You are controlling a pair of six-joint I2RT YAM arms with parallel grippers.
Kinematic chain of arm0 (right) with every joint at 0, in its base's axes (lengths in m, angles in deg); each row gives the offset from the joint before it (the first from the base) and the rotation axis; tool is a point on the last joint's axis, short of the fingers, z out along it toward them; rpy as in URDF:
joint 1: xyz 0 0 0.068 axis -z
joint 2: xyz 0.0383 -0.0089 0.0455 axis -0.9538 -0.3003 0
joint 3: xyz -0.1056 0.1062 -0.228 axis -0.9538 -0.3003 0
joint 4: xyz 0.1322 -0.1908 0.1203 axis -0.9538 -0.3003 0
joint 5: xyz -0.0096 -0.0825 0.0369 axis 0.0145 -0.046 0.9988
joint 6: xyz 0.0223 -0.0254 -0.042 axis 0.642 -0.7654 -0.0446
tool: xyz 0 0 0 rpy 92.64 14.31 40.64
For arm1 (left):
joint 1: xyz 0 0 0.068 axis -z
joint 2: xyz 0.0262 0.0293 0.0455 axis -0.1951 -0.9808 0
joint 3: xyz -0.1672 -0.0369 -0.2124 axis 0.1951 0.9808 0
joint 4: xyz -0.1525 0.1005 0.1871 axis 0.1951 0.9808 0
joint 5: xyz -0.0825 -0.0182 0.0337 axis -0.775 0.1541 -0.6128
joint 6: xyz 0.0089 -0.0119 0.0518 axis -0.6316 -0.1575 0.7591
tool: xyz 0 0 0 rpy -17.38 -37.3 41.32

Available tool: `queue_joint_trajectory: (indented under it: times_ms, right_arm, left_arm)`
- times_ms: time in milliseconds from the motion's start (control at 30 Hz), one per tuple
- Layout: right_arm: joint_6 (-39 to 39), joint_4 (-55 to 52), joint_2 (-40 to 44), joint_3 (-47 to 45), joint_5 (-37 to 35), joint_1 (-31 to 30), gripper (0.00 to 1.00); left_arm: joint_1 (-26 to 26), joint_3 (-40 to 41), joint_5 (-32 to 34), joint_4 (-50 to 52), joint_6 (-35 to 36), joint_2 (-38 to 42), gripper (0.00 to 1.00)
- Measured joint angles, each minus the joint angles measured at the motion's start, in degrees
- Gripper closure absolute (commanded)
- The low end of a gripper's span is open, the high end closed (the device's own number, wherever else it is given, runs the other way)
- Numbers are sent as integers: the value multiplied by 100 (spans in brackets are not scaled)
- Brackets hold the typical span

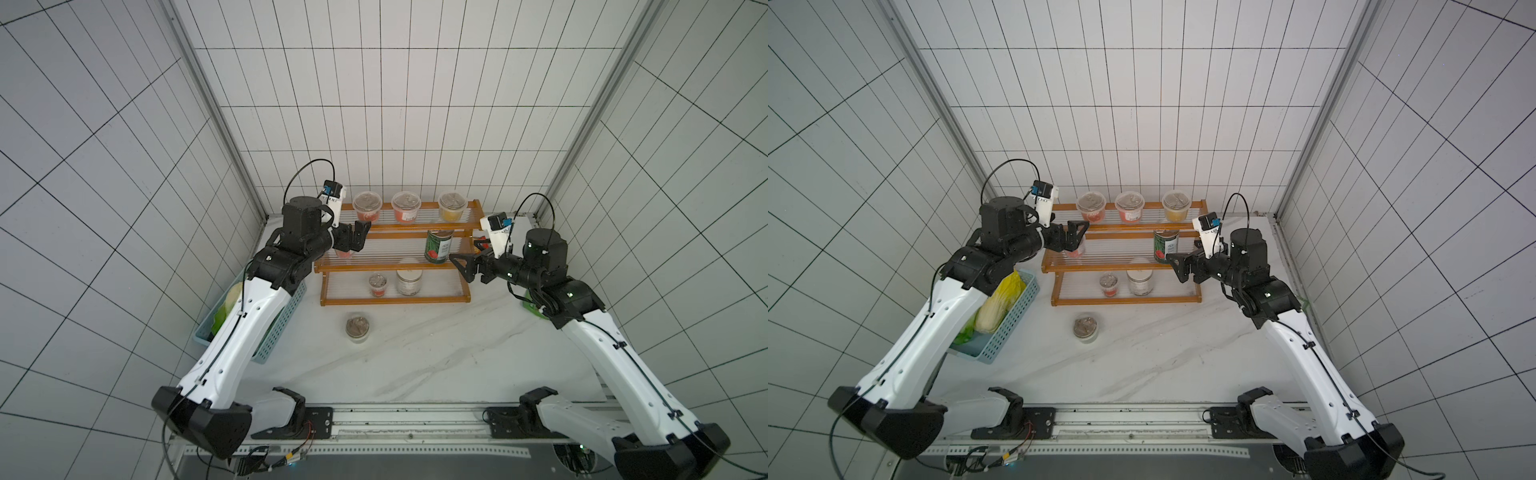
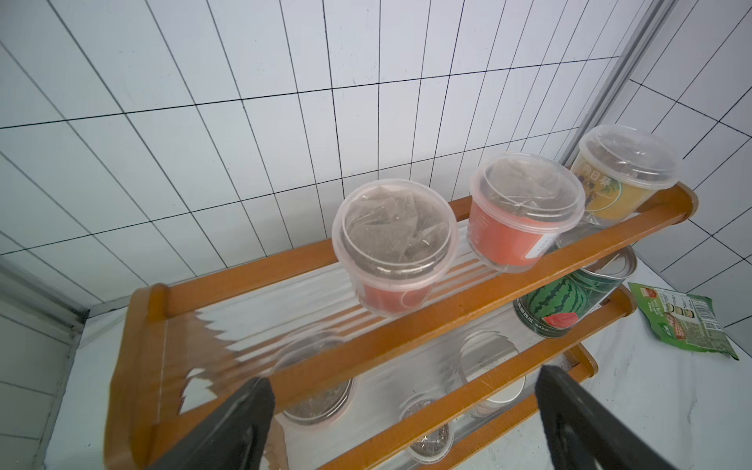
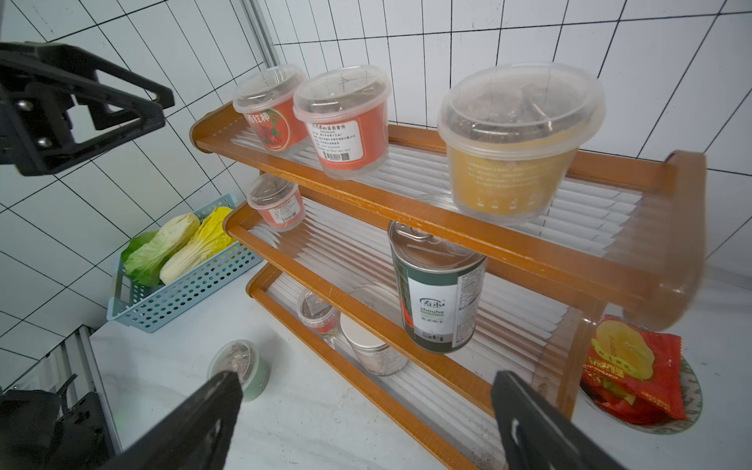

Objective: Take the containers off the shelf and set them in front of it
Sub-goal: 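Pick up a container from the shelf.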

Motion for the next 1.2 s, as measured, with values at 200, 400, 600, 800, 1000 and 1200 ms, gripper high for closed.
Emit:
queue_joint_trajectory:
  times_ms: [200,400,600,800,1000,1200]
  right_arm:
    - [81,-4,-55,4,72,-9,1]
    - [107,-4,-107,35,92,-11,1]
    - [140,-11,-109,129,151,-11,1]
    - [144,-22,-114,175,175,-11,1]
    - [144,-50,-118,175,175,-11,1]
    - [142,-79,-127,175,173,-11,1]
  left_arm:
    - [-4,-365,-144,-4,146,-697,1]
    - [-44,-603,-170,-76,146,-1078,2]
    - [-120,-802,-240,-269,149,-1401,1]
    - [-122,-1029,-332,-315,151,-1657,2]
    - [-122,-1060,-339,-356,201,-1784,12]
    - [-122,-1062,-332,-372,260,-1827,21]
